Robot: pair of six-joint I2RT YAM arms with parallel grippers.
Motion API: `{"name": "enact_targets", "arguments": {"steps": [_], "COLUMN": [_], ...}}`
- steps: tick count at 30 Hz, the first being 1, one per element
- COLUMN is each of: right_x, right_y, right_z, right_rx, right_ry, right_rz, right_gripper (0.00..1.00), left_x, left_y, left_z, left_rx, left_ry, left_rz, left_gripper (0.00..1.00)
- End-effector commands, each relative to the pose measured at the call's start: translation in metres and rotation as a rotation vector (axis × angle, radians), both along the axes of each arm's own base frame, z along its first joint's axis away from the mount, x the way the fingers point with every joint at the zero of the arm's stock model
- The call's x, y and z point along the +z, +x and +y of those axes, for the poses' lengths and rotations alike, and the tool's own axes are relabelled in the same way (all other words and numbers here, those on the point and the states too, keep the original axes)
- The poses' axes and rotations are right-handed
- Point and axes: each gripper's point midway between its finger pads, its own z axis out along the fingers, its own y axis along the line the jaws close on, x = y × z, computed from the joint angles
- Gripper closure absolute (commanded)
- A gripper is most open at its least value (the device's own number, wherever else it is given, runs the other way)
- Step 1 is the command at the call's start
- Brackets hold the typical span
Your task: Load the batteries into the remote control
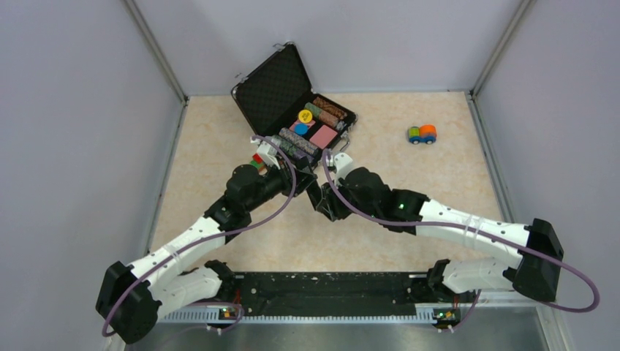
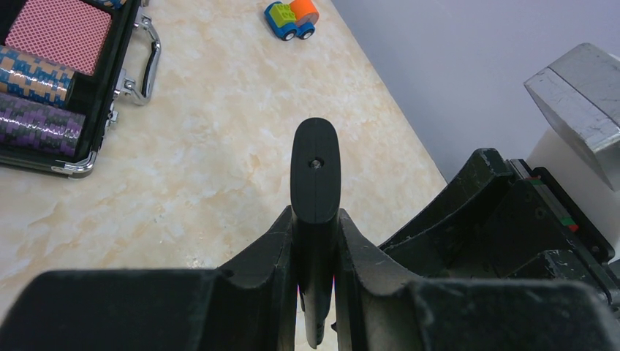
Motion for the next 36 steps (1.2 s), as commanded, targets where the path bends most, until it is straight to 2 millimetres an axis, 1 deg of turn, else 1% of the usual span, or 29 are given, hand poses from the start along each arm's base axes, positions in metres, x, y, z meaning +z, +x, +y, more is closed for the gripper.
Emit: {"name": "enact_targets", "arguments": {"steps": [1, 11, 16, 21, 28, 36], "right_x": [0.028, 0.014, 0.012, 0.013, 0.012, 0.014], "right_y": [0.004, 0.004, 0.003, 0.005, 0.008, 0.013], "right_z": [0.017, 0.02, 0.018, 0.019, 0.026, 0.026], "right_rx": [-0.007, -0.027, -0.028, -0.034, -0.033, -0.062], "right_ry": [0.075, 0.044, 0.038, 0.037, 0.026, 0.016], "right_rz": [-0.025, 0.02, 0.03, 0.028, 0.034, 0.032], "right_gripper": [0.77, 0.77, 0.77, 0.77, 0.77, 0.77], "left_x": [0.019, 0.021, 0.02, 0.02, 0.02, 0.018], "left_y": [-0.002, -0.003, -0.002, -0.004, -0.007, -0.01], "left_z": [-0.001, 0.001, 0.002, 0.0, -0.002, -0.007], "left_rx": [-0.011, -0.003, 0.005, -0.009, -0.026, -0.056], "left_ry": [-0.04, -0.041, -0.038, -0.038, -0.042, -0.038], "left_rz": [-0.058, -0.06, -0.057, -0.055, -0.041, 0.009], "left_gripper": [1.0, 1.0, 1.0, 1.0, 1.0, 1.0]}}
